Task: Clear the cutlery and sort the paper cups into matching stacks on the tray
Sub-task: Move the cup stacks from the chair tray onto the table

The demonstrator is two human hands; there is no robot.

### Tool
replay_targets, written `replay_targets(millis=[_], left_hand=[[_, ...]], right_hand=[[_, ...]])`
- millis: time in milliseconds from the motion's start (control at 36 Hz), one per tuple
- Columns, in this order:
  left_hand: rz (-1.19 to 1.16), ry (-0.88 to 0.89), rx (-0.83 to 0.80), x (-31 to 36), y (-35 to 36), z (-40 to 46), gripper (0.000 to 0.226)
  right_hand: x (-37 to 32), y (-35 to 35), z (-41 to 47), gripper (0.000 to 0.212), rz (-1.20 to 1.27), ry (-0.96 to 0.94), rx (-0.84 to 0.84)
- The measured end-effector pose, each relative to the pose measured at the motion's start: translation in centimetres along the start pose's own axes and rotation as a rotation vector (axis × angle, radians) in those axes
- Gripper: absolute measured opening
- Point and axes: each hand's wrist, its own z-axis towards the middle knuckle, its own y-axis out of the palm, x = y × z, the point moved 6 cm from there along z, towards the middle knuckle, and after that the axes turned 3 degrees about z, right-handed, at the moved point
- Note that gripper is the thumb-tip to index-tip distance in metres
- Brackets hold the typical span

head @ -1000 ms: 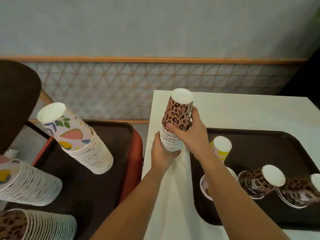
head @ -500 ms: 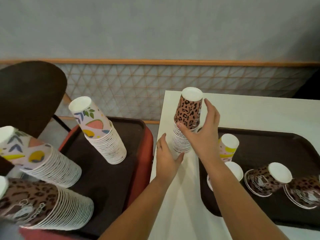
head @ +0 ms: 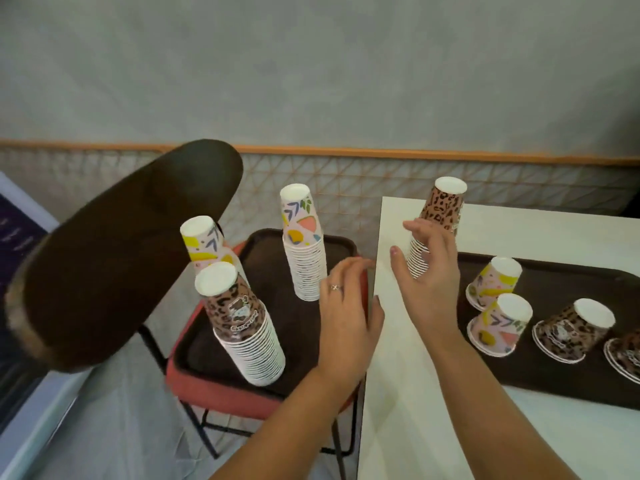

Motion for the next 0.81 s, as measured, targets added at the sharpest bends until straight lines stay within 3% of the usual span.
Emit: replay_targets(millis=[111, 222, 306, 389, 667, 806], left_hand=[[0.056, 0.067, 0.075, 0.4, -5.6, -0.8, 0.045], [0.114, 0.108, 0.176, -0.1, -10.1, -1.1, 0.043], [0.134, 0.059, 0.24, -2.0, -13.1, -1.4, 0.05], [0.108, -0.031, 0.26, -5.1, -15.1, -1.9, 0.06], [0.002, -0.368, -0.112, -15.9, -12.9, -6.1, 0.105], [-0.083, -0.485, -0.219, -17.7, -10.2, -7.6, 0.111]], right_hand=[[-2.5, 2.2, -2.4, 0.03, 0.024, 0.005, -0.043], [-3.8, 5.5, -4.7, 0.043, 0.04, 0.037, -0.242], [-4.3, 8.5, -7.0, 0.049, 0.098, 0.142, -0.394], [-5.2, 10.7, -8.4, 0.05, 0.162, 0.222, -0.429], [-8.6, 17.2, -8.6, 0.083, 0.127, 0.242, -0.544], [-8.1, 18.8, -9.5, 0.068, 0.077, 0.168, -0.547]])
